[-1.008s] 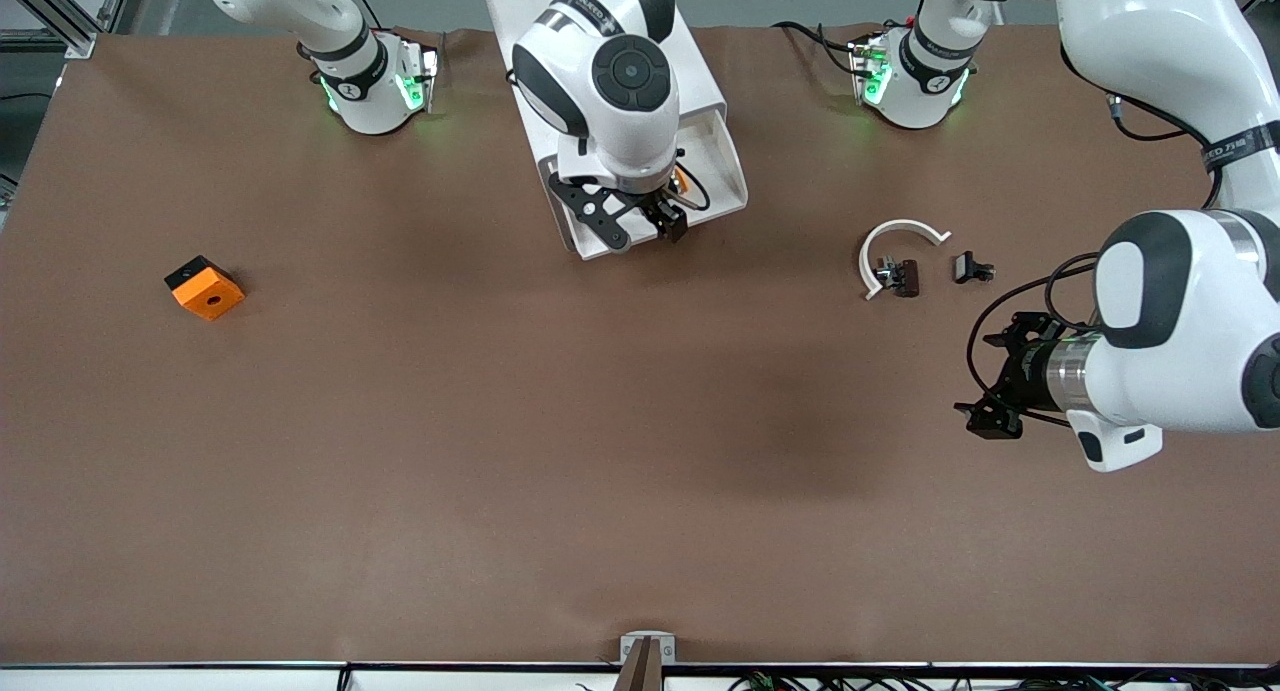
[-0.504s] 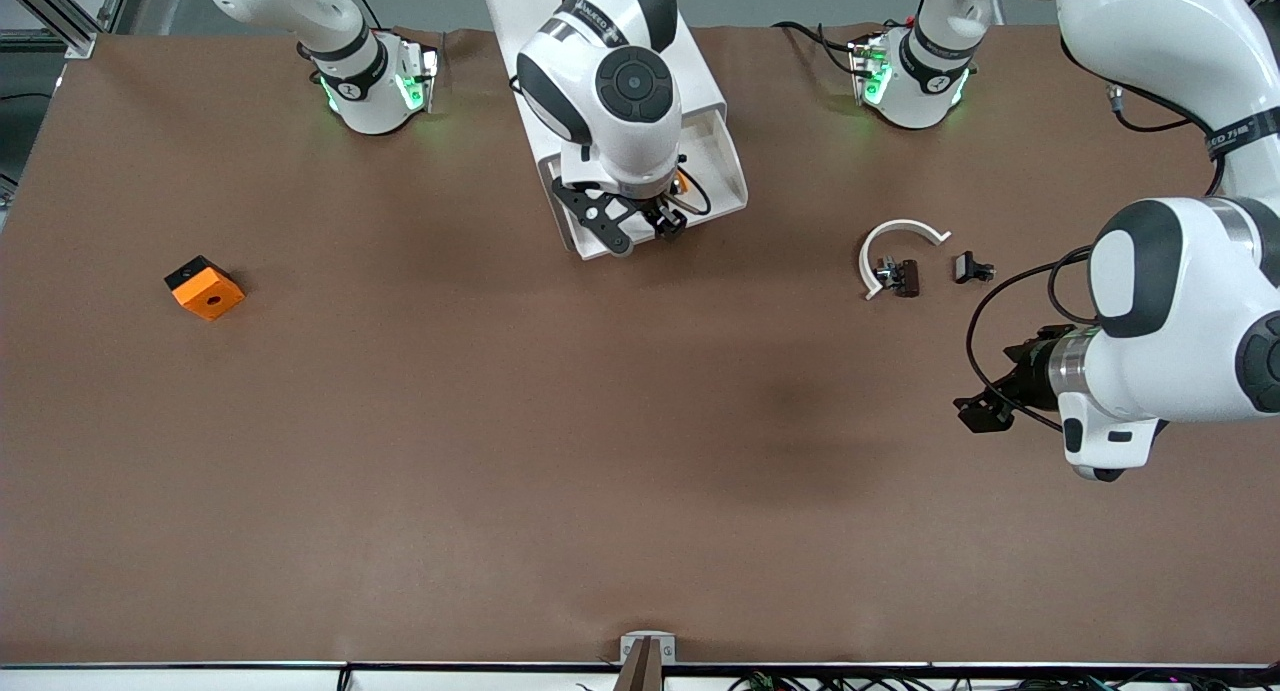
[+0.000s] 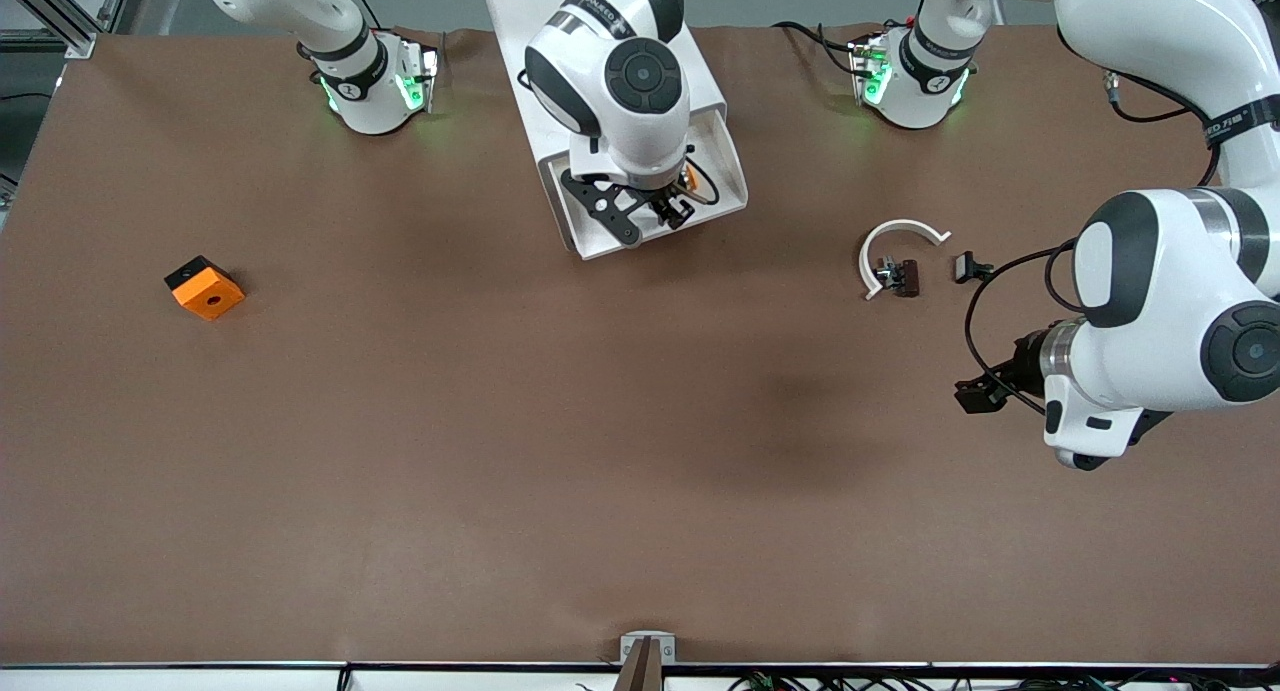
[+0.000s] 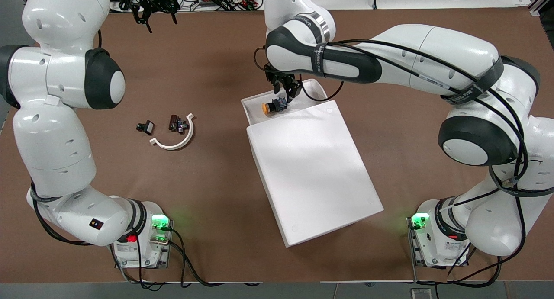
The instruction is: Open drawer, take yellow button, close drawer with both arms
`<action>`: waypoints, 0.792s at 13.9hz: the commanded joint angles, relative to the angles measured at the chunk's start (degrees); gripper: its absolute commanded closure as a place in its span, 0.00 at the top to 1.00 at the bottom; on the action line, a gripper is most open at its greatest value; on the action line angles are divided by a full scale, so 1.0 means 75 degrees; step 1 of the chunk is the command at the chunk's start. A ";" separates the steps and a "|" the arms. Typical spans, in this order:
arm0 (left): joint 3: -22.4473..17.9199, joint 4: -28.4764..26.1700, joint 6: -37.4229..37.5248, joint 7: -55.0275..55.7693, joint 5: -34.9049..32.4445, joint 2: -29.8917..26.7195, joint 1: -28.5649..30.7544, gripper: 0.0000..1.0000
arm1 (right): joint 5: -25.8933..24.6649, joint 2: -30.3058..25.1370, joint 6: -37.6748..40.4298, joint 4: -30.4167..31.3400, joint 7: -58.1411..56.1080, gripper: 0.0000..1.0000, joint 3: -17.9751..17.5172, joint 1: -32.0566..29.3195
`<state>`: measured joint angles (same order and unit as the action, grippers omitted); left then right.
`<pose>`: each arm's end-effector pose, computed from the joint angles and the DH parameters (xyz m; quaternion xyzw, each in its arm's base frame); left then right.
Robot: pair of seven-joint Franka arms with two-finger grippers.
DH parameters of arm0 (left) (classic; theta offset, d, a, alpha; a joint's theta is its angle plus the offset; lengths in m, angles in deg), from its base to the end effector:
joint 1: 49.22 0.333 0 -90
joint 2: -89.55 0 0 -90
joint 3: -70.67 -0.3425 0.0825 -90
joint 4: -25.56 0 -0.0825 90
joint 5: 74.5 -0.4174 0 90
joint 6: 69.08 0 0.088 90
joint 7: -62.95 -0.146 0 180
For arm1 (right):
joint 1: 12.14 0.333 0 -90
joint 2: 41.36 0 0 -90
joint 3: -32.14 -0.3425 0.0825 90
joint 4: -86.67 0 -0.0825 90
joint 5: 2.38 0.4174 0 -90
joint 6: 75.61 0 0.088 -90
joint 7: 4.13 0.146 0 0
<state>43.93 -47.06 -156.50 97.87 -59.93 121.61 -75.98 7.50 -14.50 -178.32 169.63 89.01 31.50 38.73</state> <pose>0.7093 -0.1045 0.4164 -0.9486 -0.2917 0.1178 0.0337 0.4318 0.5751 0.3834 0.9205 -0.3762 -0.0999 0.0330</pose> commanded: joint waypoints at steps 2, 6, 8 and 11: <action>0.0015 -0.0465 -0.0168 -0.0121 -0.0185 -0.0326 -0.0088 1.00 | 0.0111 0.0051 0.0066 -0.0164 0.0062 0.60 0.0037 0.0188; 0.0015 -0.0489 -0.0180 -0.0121 -0.0185 -0.0315 -0.0088 1.00 | 0.0100 0.0063 0.0077 -0.0164 0.0027 0.86 0.0049 0.0131; 0.0015 -0.0500 -0.0191 -0.0121 -0.0185 -0.0303 -0.0088 1.00 | 0.0088 0.0051 0.0136 -0.0152 0.0074 1.00 0.0061 0.0107; 0.0015 -0.0629 -0.0297 -0.0121 -0.0185 -0.0303 -0.0111 1.00 | 0.0146 0.0051 0.0124 -0.0152 0.0295 1.00 0.0049 0.0177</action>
<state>43.93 -49.12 -157.28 97.85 -59.94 121.09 -76.17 7.57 -14.49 -178.19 169.63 89.24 31.99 39.80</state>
